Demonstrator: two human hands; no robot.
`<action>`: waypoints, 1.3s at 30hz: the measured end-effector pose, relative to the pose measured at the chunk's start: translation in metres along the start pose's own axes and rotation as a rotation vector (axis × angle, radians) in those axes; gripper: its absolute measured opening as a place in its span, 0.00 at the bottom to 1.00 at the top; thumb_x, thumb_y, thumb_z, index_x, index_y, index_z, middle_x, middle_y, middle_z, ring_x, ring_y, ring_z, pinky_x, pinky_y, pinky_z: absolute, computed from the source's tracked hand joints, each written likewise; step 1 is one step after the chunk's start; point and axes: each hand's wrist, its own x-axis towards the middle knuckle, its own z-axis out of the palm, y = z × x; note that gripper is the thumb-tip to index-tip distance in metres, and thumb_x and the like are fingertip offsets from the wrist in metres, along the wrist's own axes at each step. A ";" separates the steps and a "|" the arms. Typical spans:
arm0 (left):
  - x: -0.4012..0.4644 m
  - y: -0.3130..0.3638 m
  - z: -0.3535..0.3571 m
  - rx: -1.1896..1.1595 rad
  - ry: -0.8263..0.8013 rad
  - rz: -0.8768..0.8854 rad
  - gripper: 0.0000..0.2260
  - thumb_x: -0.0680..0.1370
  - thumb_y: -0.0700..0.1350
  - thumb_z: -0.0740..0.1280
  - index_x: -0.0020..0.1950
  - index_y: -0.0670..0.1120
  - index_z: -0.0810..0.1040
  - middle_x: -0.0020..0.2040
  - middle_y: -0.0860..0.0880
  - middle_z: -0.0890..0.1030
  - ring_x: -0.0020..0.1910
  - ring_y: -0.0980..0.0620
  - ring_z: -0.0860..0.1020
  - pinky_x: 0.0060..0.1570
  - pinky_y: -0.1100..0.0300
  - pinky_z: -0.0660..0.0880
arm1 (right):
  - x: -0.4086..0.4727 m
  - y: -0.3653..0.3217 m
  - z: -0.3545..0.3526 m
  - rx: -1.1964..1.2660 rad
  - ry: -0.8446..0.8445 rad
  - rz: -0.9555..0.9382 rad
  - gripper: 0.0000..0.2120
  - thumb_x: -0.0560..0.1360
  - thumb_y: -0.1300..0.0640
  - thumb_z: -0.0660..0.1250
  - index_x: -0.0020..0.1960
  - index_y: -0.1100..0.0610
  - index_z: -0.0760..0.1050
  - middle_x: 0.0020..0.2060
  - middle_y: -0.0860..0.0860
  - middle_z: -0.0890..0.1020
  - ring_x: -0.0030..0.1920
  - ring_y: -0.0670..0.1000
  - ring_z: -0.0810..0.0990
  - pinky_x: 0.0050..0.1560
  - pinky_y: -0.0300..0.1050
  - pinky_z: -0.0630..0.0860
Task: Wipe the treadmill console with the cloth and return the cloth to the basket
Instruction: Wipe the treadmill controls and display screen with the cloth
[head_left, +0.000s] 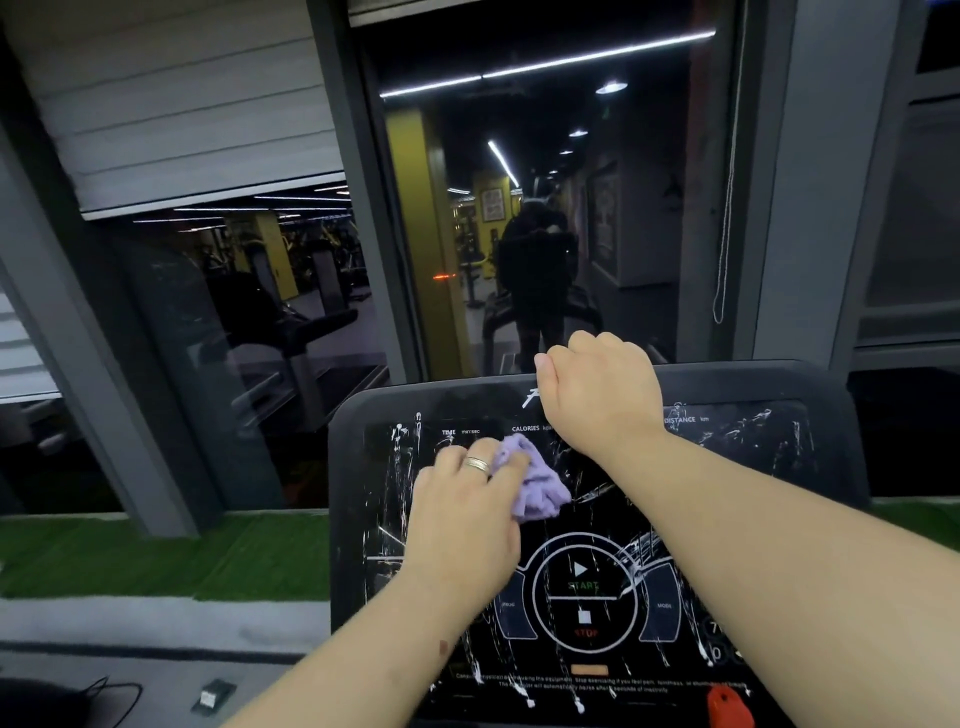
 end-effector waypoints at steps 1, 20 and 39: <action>0.000 -0.006 -0.002 0.022 -0.011 0.075 0.21 0.70 0.46 0.66 0.63 0.53 0.77 0.56 0.51 0.76 0.47 0.45 0.73 0.39 0.51 0.74 | 0.000 0.000 0.000 0.000 -0.003 -0.002 0.22 0.83 0.48 0.52 0.38 0.53 0.76 0.34 0.50 0.74 0.34 0.54 0.64 0.36 0.50 0.61; -0.015 -0.009 0.001 0.032 -0.061 0.109 0.21 0.67 0.45 0.66 0.61 0.53 0.79 0.54 0.51 0.77 0.46 0.46 0.74 0.39 0.51 0.75 | 0.000 -0.001 -0.003 -0.006 -0.016 0.002 0.22 0.84 0.47 0.52 0.39 0.53 0.76 0.34 0.49 0.71 0.35 0.53 0.65 0.37 0.50 0.60; -0.004 0.000 -0.001 0.106 -0.088 0.103 0.18 0.69 0.50 0.62 0.57 0.53 0.81 0.52 0.51 0.76 0.45 0.46 0.74 0.38 0.52 0.71 | 0.000 0.000 -0.001 0.031 -0.010 0.016 0.22 0.83 0.47 0.51 0.40 0.53 0.78 0.35 0.50 0.76 0.35 0.54 0.65 0.37 0.50 0.64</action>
